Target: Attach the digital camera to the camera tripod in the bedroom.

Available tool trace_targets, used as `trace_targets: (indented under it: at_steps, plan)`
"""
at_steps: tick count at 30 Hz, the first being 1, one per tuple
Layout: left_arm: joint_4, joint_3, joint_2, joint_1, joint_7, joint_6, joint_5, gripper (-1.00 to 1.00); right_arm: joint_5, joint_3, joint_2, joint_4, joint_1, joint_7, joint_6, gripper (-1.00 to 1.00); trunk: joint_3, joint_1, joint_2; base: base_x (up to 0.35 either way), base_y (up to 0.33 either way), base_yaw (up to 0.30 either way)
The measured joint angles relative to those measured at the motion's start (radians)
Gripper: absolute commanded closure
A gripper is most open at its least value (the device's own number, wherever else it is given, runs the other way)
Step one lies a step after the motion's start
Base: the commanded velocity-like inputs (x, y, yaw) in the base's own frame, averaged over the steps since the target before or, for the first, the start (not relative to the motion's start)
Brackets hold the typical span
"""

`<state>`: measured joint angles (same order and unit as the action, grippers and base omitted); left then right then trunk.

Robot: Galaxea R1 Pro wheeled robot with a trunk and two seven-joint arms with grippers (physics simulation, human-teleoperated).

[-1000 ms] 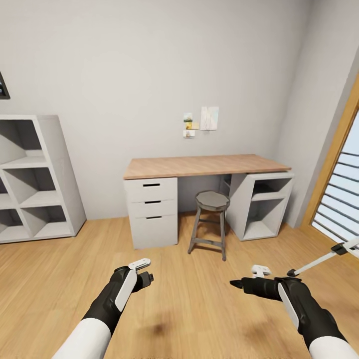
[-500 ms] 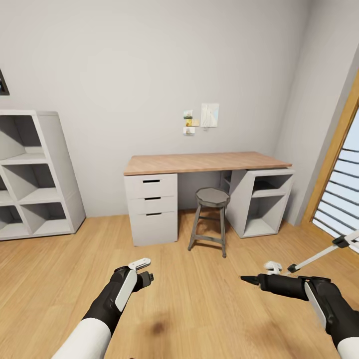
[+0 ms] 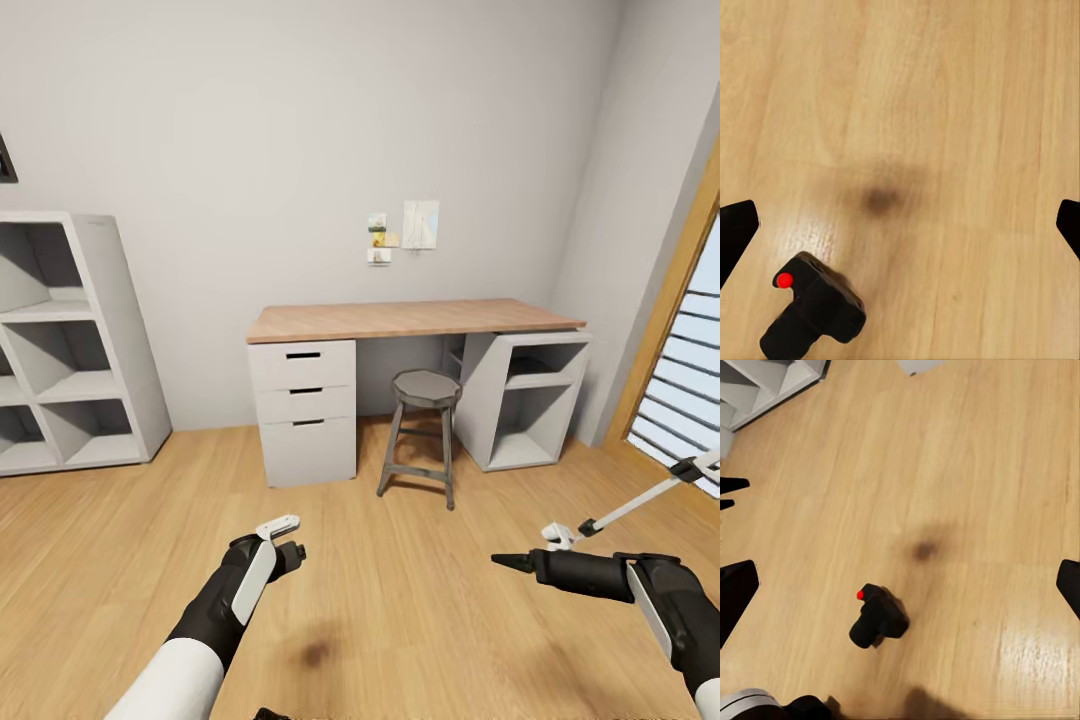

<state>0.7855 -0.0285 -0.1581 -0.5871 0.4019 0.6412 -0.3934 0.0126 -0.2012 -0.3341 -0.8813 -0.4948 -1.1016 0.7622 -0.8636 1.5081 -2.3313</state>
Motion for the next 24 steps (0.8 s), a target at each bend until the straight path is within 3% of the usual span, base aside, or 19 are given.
trace_targets:
  at_steps: [9, 11, 15, 24]
  plan:
    - [0.002, 0.004, -0.005, 0.000, 0.086, -0.018, 0.004, -1.00, 0.004, 0.000, -0.001, -0.013, 0.000, -0.030, 0.091, -1.00, -0.028, 0.035, -0.063, 0.000, 0.000, 0.000]
    - [0.002, 0.007, -0.014, 0.000, 0.144, -0.080, 0.004, -1.00, -0.001, 0.000, 0.000, -0.015, 0.000, -0.035, 0.113, -1.00, -0.034, 0.042, -0.077, 0.000, 0.000, 0.000]
    - [0.001, 0.008, -0.016, 0.000, 0.189, -0.136, 0.001, -1.00, -0.003, 0.000, 0.000, -0.015, 0.000, -0.036, 0.120, -1.00, -0.047, 0.058, -0.105, 0.000, 0.000, 0.000]
    - [-0.005, 0.012, -0.016, 0.000, 0.222, -0.223, -0.008, -1.00, -0.006, 0.000, 0.000, -0.015, 0.000, -0.031, 0.124, -1.00, -0.075, 0.092, -0.168, 0.000, 0.000, 0.000]
